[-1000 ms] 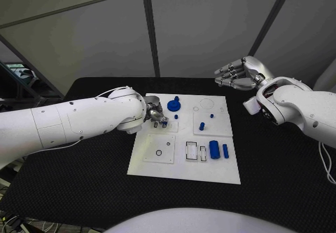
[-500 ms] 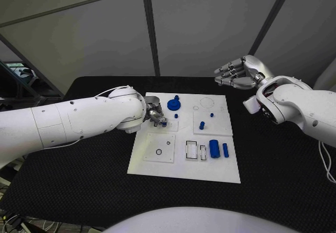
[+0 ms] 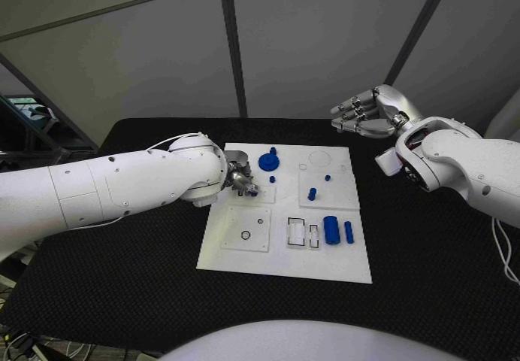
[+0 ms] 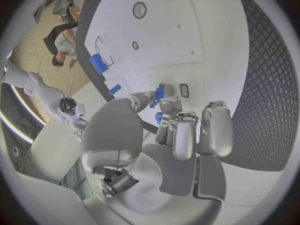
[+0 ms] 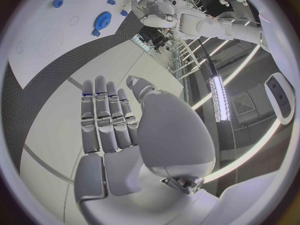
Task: Assemble the parts on the task board
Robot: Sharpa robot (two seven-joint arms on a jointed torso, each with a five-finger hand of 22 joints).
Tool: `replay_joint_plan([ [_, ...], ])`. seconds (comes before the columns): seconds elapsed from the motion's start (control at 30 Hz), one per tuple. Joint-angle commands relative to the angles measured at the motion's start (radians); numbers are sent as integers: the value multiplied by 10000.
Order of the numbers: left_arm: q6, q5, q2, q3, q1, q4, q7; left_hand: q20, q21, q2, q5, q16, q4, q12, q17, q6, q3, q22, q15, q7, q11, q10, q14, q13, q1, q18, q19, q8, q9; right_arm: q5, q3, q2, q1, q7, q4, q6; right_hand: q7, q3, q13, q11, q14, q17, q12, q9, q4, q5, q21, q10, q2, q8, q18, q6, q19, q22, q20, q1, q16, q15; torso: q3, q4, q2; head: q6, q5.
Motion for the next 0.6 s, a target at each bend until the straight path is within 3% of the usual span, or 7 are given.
replay_joint_plan([
  [0.03, 343, -91, 3, -34, -16, 0, -106, -17, 35, 97, 59, 32, -1891, 47, 2131, -64, 1833, 159, -70, -18, 0, 69, 873, 9, -33, -104, 60, 29, -3, -19, 8, 13, 18, 48, 7, 64, 13, 47, -11, 0, -27, -22, -26, -13, 40, 47, -58, -56, -20, -38, 41, -37, -13, -16, 65, -111, -32, 35, 4, -2, 3, -9, -10],
  [0.23, 404, -91, -24, -50, -16, 10, -111, -18, 37, 100, 81, 27, -1901, 52, 2125, -66, 1835, 165, -70, -19, -2, 72, 871, 12, -46, -105, 62, 36, 2, -19, 8, 12, 18, 48, 0, 66, 13, 47, -11, 0, -27, -22, -26, -13, 40, 47, -58, -56, -20, -38, 41, -37, -13, -16, 65, -111, -32, 35, -2, 18, -4, -22, -5],
  [0.6, 401, -85, -58, -56, -16, 12, -116, -27, 34, 119, 288, 54, -1997, 155, 2153, -61, 1872, 173, -82, -34, -16, 128, 880, 94, -164, -104, 59, 109, 42, -19, 8, 36, 18, 52, -20, 75, 13, 47, -11, 0, -27, -22, -26, -13, 40, 47, -58, -56, -20, -38, 41, -37, -13, -16, 65, -111, -32, 35, 0, 0, 2, -39, 26],
])
